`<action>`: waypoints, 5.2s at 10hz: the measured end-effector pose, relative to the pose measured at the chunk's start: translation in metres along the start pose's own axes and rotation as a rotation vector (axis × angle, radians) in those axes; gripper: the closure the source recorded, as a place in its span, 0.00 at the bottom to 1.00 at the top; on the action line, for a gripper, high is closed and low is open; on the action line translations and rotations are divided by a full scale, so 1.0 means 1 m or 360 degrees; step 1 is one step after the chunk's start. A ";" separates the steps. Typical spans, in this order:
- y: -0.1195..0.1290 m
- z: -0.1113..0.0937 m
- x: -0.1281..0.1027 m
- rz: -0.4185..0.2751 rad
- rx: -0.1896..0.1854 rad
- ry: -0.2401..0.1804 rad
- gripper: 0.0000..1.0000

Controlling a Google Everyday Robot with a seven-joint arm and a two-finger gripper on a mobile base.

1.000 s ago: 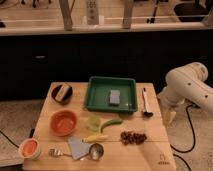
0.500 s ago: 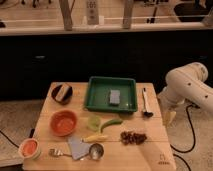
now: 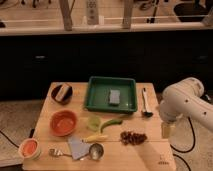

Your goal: Place grapes in red bowl

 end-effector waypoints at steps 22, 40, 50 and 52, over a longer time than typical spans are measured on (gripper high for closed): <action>0.049 0.075 -0.037 -0.0231 -0.0041 -0.0102 0.20; 0.056 0.108 -0.063 -0.0416 -0.0054 -0.0146 0.20; 0.055 0.116 -0.069 -0.0505 -0.0058 -0.0156 0.20; 0.055 0.117 -0.071 -0.0521 -0.0060 -0.0159 0.20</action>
